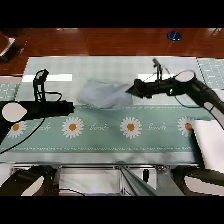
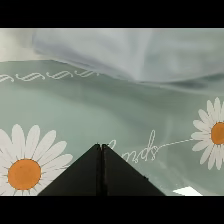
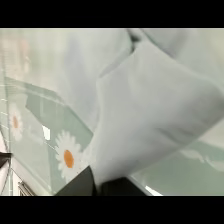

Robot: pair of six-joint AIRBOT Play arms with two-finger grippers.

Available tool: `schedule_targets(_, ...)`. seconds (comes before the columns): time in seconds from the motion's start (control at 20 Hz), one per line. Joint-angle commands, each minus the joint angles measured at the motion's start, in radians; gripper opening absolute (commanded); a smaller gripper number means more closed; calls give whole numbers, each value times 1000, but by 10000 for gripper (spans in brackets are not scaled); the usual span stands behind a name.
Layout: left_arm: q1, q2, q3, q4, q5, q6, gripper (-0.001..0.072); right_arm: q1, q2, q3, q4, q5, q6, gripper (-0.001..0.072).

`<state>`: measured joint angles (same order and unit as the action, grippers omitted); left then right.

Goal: Fold the shirts.

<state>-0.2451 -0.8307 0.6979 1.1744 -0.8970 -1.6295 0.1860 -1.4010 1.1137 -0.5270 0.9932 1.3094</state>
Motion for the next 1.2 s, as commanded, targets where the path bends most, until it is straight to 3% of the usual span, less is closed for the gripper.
schedule_targets(0.0,-1,0,0,0,0,1,18,-17,58,222,-117,79,73,24)
schedule_targets(0.3,-1,0,0,1,-3,1,18,-227,195,431,-250,266,179,24)
schedule_targets(0.75,-1,0,0,-16,-2,1,18,-863,398,437,-323,576,280,24)
schedule_targets(1.0,-1,0,0,-41,8,1,18,-1059,435,436,-645,837,299,24)
schedule_targets(1.15,-1,0,0,-42,27,1,18,-1144,507,389,-844,863,316,24)
